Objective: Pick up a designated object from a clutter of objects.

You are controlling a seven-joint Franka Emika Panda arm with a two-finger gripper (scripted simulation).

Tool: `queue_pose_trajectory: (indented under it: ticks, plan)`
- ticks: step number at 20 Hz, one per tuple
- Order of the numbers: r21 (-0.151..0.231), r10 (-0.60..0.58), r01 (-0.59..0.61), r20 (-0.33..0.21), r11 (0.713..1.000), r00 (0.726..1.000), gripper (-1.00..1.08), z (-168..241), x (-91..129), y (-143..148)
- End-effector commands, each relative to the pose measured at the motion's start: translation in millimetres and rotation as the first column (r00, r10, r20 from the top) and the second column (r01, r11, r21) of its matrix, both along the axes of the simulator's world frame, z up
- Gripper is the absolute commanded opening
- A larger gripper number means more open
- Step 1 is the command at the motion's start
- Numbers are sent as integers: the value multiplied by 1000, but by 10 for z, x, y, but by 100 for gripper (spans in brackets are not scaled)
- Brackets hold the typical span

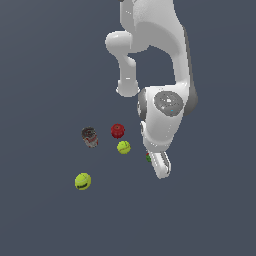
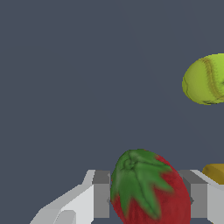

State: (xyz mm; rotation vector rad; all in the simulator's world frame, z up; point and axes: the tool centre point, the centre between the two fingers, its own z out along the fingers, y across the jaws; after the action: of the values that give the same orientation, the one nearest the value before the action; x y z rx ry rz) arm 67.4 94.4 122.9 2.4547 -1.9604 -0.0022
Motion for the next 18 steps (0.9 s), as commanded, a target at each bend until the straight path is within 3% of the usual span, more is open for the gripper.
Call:
queue_pose_trajectory:
  ticks: [1,18]
  plan:
    - [0,0,0,1,1000,1000,-100,290,-14,-26]
    - [-1,-1,1,1,1000,1000,-100,2239,-68,-194]
